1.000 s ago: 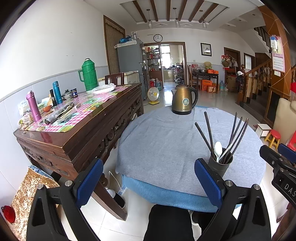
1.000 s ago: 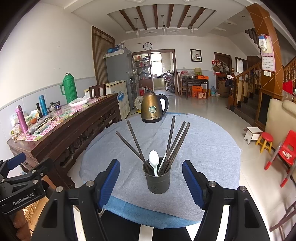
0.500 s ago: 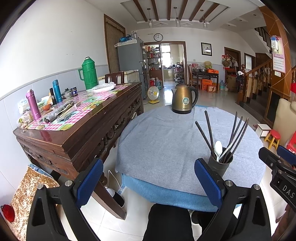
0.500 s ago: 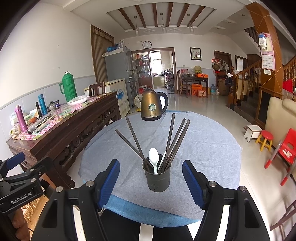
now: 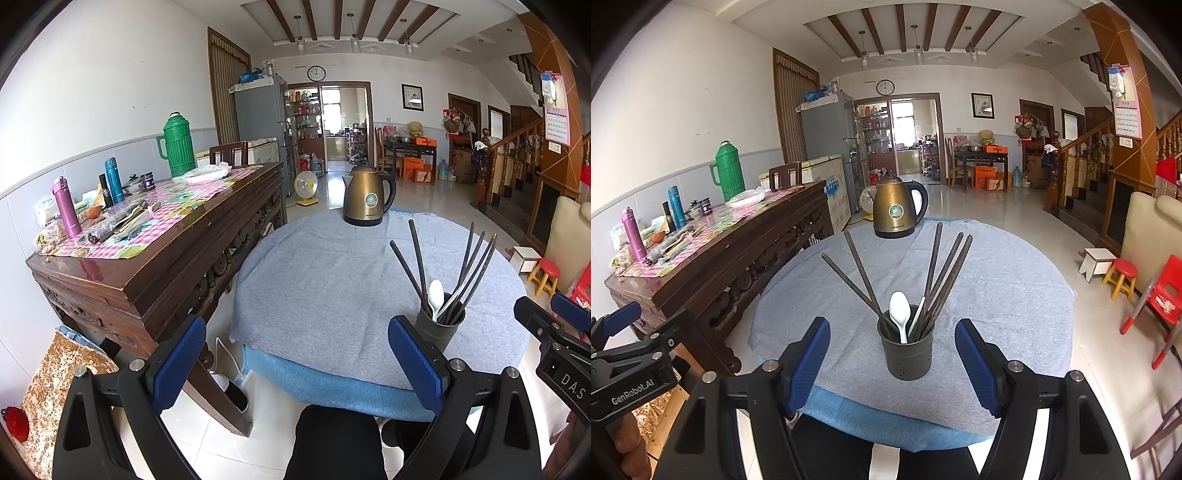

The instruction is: Organize utensils

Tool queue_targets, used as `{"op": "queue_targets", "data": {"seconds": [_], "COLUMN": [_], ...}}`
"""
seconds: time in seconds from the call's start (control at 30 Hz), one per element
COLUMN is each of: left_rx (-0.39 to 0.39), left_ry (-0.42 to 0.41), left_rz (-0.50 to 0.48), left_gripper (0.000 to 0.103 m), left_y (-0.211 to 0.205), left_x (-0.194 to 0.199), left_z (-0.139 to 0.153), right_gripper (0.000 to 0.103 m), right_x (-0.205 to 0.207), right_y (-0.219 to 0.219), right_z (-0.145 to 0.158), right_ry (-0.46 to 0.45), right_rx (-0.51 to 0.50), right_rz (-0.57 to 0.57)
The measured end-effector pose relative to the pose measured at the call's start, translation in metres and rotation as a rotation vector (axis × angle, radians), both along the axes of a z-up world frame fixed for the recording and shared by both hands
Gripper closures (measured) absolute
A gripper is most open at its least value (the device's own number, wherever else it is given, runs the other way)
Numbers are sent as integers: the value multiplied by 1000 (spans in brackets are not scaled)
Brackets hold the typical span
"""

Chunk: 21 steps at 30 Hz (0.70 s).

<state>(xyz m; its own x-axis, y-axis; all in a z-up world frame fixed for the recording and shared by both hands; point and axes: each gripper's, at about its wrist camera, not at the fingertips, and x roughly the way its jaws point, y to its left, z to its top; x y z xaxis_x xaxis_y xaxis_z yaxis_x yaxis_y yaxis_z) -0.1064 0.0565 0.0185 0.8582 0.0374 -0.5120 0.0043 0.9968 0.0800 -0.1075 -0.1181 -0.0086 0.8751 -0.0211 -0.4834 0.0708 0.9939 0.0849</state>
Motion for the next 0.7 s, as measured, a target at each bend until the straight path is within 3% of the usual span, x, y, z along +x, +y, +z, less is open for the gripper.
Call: {"op": "queue_targets", "data": {"seconds": [0.7], "left_rx": [1], "left_ry": [-4], "left_rz": [-2], "left_gripper": [4], "left_y": [0], "left_x": [-1], "left_z": [1], "right_gripper": [29], "right_x": [0], "right_y": [0], "right_z": [1], "right_ry": [-4], "right_rx": [-4], "right_rz": [4]}}
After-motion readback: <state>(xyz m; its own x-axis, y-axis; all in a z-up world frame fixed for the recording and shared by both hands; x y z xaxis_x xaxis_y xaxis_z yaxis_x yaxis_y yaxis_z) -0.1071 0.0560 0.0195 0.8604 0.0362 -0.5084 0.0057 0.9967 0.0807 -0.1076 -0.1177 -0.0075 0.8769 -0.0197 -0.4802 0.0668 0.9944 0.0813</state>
